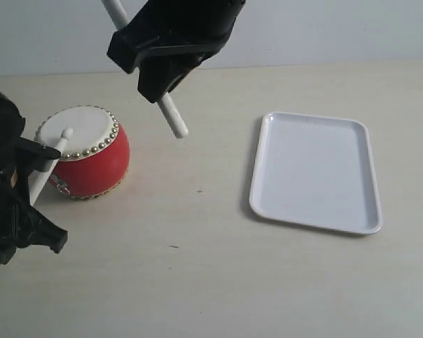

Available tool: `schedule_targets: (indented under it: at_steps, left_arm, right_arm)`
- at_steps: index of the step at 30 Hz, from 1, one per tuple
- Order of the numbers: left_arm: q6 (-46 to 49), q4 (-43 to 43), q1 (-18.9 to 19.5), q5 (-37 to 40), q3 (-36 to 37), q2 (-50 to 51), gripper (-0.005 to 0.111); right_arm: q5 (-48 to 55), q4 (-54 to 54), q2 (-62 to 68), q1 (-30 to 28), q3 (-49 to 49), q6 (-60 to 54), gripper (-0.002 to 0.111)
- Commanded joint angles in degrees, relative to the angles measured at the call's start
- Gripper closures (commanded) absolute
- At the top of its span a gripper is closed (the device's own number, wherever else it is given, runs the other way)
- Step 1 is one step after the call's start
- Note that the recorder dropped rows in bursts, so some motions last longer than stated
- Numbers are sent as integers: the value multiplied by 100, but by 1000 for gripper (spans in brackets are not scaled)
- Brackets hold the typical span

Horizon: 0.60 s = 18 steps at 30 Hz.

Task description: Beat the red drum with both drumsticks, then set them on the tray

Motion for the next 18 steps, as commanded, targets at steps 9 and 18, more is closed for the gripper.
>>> schedule_targets:
  at_steps: [9, 18]
  left_arm:
    - [-141, -163, 5, 568, -205, -2163, 107]
    - [-35, -191, 5, 614, -205, -3728, 107]
  right_arm:
    - [-126, 112, 1639, 0, -17, -123, 108]
    - [-219, -78, 2764, 0, -104, -158, 108]
